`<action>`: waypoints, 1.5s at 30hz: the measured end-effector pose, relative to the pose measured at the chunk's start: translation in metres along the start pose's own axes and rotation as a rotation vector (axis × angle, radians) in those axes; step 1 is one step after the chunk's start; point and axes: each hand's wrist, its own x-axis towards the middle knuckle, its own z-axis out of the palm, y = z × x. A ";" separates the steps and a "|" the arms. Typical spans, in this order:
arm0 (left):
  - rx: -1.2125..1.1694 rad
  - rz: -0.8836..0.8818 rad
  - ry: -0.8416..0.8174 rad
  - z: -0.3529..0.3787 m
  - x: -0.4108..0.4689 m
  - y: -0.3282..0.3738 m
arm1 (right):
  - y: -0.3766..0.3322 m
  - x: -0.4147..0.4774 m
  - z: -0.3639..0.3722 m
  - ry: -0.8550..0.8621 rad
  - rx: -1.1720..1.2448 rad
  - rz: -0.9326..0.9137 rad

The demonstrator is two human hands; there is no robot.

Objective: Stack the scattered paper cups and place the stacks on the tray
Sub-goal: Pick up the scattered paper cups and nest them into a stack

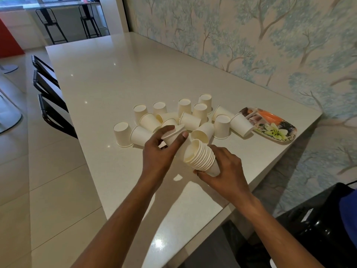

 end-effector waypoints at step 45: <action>1.000 0.683 -0.180 0.051 0.084 -0.005 | 0.050 0.001 -0.032 0.175 -0.079 0.164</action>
